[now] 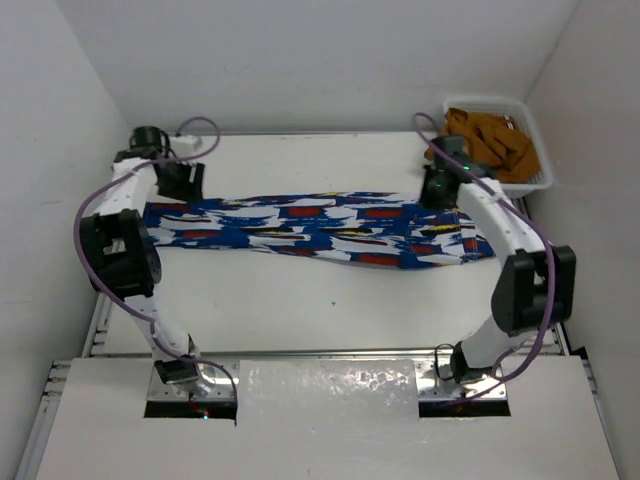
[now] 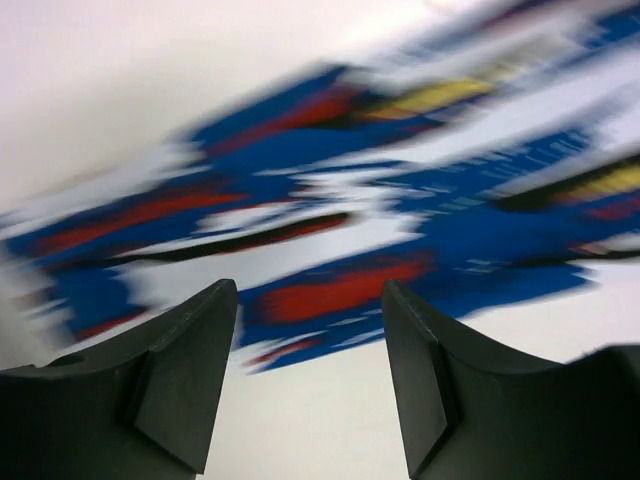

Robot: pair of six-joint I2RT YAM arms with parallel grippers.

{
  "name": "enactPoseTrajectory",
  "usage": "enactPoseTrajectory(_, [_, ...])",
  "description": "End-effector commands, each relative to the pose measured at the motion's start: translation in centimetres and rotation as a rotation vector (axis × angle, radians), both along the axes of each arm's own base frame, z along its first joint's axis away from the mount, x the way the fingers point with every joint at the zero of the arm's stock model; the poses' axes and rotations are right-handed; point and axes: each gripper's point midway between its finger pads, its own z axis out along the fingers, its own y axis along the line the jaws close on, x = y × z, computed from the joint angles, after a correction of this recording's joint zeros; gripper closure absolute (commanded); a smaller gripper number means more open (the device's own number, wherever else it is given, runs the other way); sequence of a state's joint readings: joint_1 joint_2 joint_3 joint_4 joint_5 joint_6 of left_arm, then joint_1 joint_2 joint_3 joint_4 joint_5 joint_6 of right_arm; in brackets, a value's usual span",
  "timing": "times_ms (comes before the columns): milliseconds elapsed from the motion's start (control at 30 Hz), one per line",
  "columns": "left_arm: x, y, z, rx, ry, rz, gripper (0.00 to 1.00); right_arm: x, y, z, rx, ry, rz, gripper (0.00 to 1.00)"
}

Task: Fold and stack the trousers
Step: Fold the trousers

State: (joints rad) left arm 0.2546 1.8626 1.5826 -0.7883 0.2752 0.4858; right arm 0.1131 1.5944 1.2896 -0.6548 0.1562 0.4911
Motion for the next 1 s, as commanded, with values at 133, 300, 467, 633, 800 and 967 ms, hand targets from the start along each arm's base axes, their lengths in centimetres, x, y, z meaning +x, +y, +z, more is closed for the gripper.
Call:
enactPoseTrajectory(133, [-4.5,-4.0,-8.7,-0.032,0.225,-0.034,0.44,7.0,14.6,-4.2,0.182,0.007,0.235,1.0])
enactPoseTrajectory(300, [-6.3,-0.9,-12.9,0.14,0.282,0.024,0.44,9.2,16.3,-11.6,0.21,0.091,0.193,1.0])
enactPoseTrajectory(467, [-7.0,0.5,-14.4,0.218,0.295,0.033,0.43,11.3,14.5,-14.6,0.143,0.149,0.138,1.0])
enactPoseTrajectory(633, [-6.7,-0.5,-12.6,0.163,0.25,-0.001,0.43,12.4,13.1,-12.7,0.113,0.103,0.149,1.0])
enactPoseTrajectory(800, [-3.0,-2.5,-2.9,-0.032,0.024,-0.03,0.38,13.2,11.8,-6.8,0.062,0.012,0.218,0.89])
enactPoseTrajectory(967, [-1.4,4.3,4.3,-0.213,-0.158,0.242,0.21,11.5,8.6,-0.7,0.089,-0.081,0.18,0.83])
